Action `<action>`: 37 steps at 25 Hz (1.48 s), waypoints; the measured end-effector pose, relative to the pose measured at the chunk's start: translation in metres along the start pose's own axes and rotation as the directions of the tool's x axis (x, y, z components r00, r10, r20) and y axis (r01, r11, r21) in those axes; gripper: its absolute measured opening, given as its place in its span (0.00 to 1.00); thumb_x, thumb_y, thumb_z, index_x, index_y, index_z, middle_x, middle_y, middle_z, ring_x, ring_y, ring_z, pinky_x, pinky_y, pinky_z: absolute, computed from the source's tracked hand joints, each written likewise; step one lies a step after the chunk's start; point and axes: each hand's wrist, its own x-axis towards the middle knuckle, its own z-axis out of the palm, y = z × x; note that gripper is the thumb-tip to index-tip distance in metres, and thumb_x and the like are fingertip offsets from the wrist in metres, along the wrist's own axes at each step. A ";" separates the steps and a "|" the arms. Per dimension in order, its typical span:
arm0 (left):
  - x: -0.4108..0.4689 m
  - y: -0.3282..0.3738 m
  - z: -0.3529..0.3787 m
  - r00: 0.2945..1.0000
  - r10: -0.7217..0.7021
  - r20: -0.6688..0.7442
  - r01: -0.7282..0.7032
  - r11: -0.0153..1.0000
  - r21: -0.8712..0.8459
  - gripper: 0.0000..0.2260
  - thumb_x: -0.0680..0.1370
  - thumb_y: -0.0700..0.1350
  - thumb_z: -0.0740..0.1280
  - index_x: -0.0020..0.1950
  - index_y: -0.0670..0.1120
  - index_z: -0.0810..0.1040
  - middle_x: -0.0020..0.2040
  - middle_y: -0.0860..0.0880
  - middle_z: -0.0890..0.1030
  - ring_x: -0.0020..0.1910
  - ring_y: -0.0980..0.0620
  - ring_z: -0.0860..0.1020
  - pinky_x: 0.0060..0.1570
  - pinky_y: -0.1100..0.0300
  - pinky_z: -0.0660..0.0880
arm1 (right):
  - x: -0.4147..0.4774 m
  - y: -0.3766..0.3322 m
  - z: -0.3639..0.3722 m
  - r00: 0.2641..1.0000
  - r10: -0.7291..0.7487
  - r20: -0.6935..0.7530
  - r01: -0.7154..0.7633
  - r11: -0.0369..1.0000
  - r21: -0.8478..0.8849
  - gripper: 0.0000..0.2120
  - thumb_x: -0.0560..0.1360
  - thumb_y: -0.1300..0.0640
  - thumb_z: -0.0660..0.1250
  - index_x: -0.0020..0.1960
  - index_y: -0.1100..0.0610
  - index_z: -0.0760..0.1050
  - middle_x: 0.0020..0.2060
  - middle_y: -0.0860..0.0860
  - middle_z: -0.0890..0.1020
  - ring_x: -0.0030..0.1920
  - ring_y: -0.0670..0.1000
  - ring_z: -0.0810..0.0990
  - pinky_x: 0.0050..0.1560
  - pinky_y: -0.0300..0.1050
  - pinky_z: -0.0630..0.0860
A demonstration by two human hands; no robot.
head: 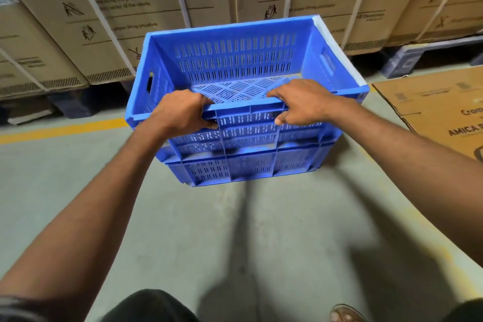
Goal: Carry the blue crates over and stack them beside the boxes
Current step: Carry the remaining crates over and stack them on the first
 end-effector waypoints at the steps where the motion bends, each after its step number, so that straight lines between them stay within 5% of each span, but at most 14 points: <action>1: 0.002 0.000 0.000 1.000 -0.002 -0.001 0.002 1.000 -0.010 0.22 0.71 0.66 0.72 0.53 0.50 0.83 0.34 0.50 0.77 0.34 0.46 0.72 0.34 0.57 0.69 | 0.001 0.001 0.001 1.000 0.016 -0.008 -0.016 1.000 -0.015 0.35 0.71 0.43 0.73 0.74 0.50 0.65 0.60 0.54 0.80 0.62 0.60 0.76 0.55 0.52 0.74; 11: 0.004 -0.003 0.005 1.000 0.007 0.020 -0.008 1.000 0.023 0.25 0.68 0.68 0.73 0.44 0.46 0.80 0.31 0.46 0.77 0.30 0.44 0.73 0.30 0.54 0.72 | 0.007 -0.002 0.004 0.999 0.045 0.009 -0.045 0.996 -0.075 0.40 0.64 0.40 0.77 0.70 0.53 0.69 0.56 0.54 0.82 0.57 0.61 0.78 0.50 0.51 0.75; 18: 0.012 -0.005 -0.025 0.996 0.016 0.087 -0.016 1.000 -0.005 0.26 0.68 0.65 0.76 0.39 0.42 0.75 0.31 0.45 0.74 0.32 0.42 0.72 0.33 0.52 0.71 | 0.009 -0.002 -0.013 0.993 0.113 -0.039 -0.113 0.994 -0.003 0.31 0.57 0.38 0.79 0.48 0.59 0.76 0.35 0.57 0.80 0.39 0.60 0.78 0.34 0.48 0.70; 23: 0.022 -0.004 -0.058 0.990 -0.023 0.139 0.033 0.997 -0.070 0.23 0.67 0.61 0.78 0.34 0.47 0.70 0.32 0.46 0.73 0.37 0.42 0.72 0.37 0.55 0.66 | 0.000 -0.004 -0.045 0.987 0.133 -0.091 -0.132 0.991 0.018 0.35 0.57 0.41 0.81 0.57 0.56 0.77 0.48 0.57 0.83 0.51 0.60 0.80 0.45 0.49 0.72; 27: 0.011 -0.001 -0.029 0.993 -0.024 0.116 0.031 0.998 -0.059 0.25 0.66 0.64 0.77 0.44 0.42 0.80 0.35 0.43 0.78 0.35 0.41 0.74 0.35 0.54 0.71 | -0.004 -0.009 -0.022 0.988 0.133 -0.073 -0.133 0.991 0.015 0.33 0.55 0.37 0.80 0.50 0.57 0.76 0.38 0.56 0.82 0.44 0.61 0.79 0.37 0.49 0.72; 32: 0.003 -0.001 -0.004 0.996 -0.033 0.089 0.037 0.999 -0.037 0.27 0.66 0.66 0.75 0.43 0.42 0.80 0.33 0.43 0.79 0.33 0.41 0.76 0.36 0.50 0.78 | -0.006 -0.014 0.000 0.990 0.118 -0.073 -0.117 0.993 0.023 0.41 0.61 0.41 0.79 0.68 0.53 0.71 0.56 0.55 0.82 0.59 0.61 0.78 0.52 0.53 0.73; 37: 0.002 -0.001 -0.002 0.993 -0.066 0.101 0.071 0.996 -0.048 0.28 0.67 0.66 0.76 0.43 0.40 0.80 0.34 0.41 0.81 0.32 0.41 0.75 0.34 0.51 0.76 | -0.001 -0.008 0.003 0.994 0.100 -0.045 -0.101 0.995 -0.013 0.43 0.63 0.42 0.79 0.72 0.54 0.67 0.61 0.54 0.80 0.61 0.61 0.76 0.54 0.53 0.73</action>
